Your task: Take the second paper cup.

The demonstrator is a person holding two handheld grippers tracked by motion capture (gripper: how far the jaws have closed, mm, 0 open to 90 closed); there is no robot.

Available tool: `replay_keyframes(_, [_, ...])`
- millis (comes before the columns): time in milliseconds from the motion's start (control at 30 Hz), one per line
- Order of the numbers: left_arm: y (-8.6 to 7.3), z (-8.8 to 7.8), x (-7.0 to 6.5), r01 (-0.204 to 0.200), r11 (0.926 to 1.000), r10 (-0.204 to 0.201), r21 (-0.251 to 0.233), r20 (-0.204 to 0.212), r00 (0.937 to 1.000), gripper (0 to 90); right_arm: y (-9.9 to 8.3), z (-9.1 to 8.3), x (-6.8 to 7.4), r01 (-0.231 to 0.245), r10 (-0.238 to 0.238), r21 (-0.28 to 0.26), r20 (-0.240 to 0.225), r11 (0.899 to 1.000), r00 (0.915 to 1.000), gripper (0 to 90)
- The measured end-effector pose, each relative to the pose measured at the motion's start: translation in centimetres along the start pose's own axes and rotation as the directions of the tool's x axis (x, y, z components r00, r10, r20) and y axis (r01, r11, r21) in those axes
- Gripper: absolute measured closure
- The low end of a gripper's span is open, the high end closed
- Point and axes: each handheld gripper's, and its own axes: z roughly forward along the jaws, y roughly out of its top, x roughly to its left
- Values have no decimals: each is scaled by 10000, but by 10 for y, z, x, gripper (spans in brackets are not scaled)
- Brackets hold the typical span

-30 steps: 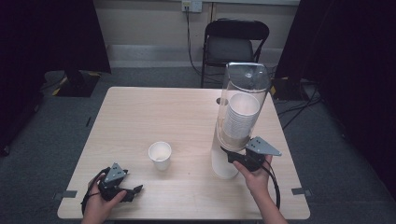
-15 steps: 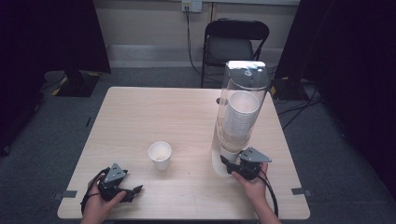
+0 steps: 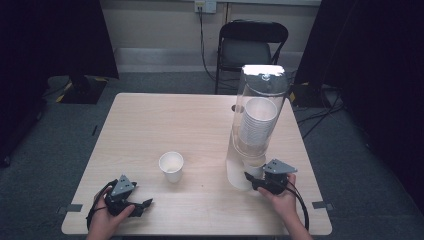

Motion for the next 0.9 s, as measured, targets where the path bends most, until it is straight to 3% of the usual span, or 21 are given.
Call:
replay_keyframes(167, [0,0,0,16,10000,-16,-28,-4,10000,139,-9,-9,-10,-96,90,254,246,9996,9997,353])
replay_keyframes(367, [0,0,0,21,10000,-21,-27,-7,10000,139,-22,-25,-28,-840,822,170,907,9963,9925,343])
replay_keyframes(500, [0,0,0,23,10000,-23,-31,-3,10000,139,-23,-28,-43,-1506,1507,-100,1273,9885,9804,338])
replay_keyframes(600, [0,0,0,45,10000,-45,-17,8,10000,139,-27,-23,-57,-2153,2119,32,1654,9765,9632,334])
replay_keyframes(667, [0,0,0,48,10000,-48,-27,9,10000,139,-25,-21,-64,-2238,2221,-122,1852,9746,9573,333])
replay_keyframes(767, [0,0,0,-1,10000,1,8,0,10000,139,-22,-15,-66,-2031,1955,169,2034,9790,9594,333])
replay_keyframes(900, [0,0,0,27,10000,-27,-24,2,10000,139,-17,-6,-67,-2189,2101,199,2076,9755,9554,329])
